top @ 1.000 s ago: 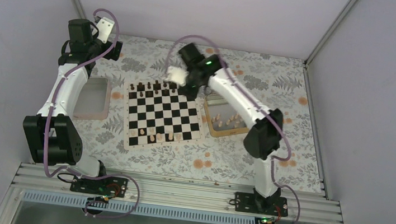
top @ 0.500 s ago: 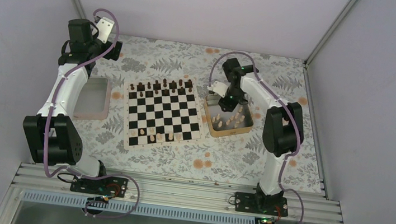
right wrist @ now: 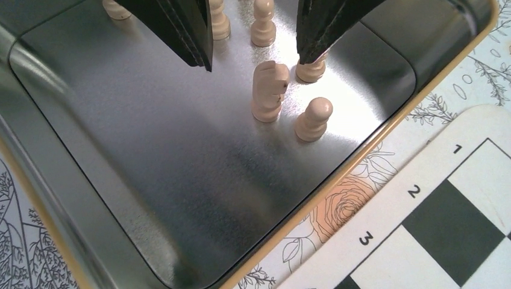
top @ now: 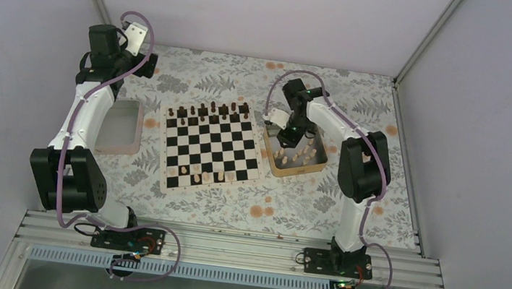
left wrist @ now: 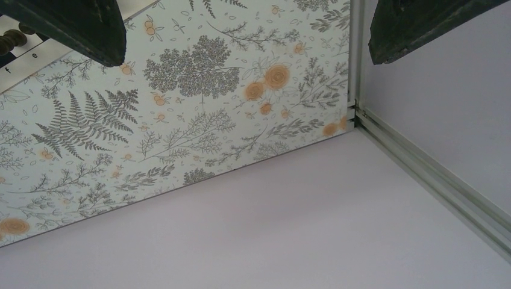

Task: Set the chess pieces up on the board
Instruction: Pick up the chess piece from the storage box.

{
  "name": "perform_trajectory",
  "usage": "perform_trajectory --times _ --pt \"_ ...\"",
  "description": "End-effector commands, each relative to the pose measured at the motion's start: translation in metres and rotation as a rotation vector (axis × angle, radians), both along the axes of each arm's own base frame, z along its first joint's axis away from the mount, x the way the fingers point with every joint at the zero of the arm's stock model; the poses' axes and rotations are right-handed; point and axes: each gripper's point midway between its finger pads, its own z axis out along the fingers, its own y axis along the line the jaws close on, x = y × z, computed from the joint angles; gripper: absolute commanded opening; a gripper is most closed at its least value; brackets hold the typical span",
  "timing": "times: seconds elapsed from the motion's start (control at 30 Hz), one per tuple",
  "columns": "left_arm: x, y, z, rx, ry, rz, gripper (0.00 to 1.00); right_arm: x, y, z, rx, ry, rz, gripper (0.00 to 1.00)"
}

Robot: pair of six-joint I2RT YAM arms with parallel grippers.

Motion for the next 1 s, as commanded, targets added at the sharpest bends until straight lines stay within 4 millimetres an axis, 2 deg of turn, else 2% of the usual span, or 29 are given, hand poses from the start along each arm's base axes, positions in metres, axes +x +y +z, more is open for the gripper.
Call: perform_trajectory --times 0.0,0.17,0.43,0.63,0.77,0.87,0.97 --pt "0.005 0.002 0.005 0.009 -0.018 0.002 1.0 -0.004 0.002 -0.016 -0.002 0.015 0.038 0.38" --pt "0.005 0.001 0.005 0.009 -0.017 0.0 1.0 -0.011 0.001 -0.016 0.012 0.003 0.136 0.51" --pt "0.005 0.002 0.004 0.012 -0.014 0.005 1.0 -0.006 0.003 -0.026 -0.004 0.029 0.134 0.5" --pt "0.005 0.003 0.005 0.015 -0.017 0.007 1.0 0.0 0.007 -0.034 -0.001 0.044 0.123 0.45" --pt "0.006 0.003 0.003 0.014 -0.013 0.007 1.0 0.003 0.008 -0.034 0.0 0.037 0.12 0.38" --pt "0.006 0.002 0.005 0.015 -0.017 0.006 1.0 0.005 0.008 -0.032 -0.006 0.029 0.113 0.29" --pt "0.005 0.003 0.005 0.014 -0.016 0.006 1.0 0.008 0.008 -0.019 0.0 -0.001 0.108 0.23"
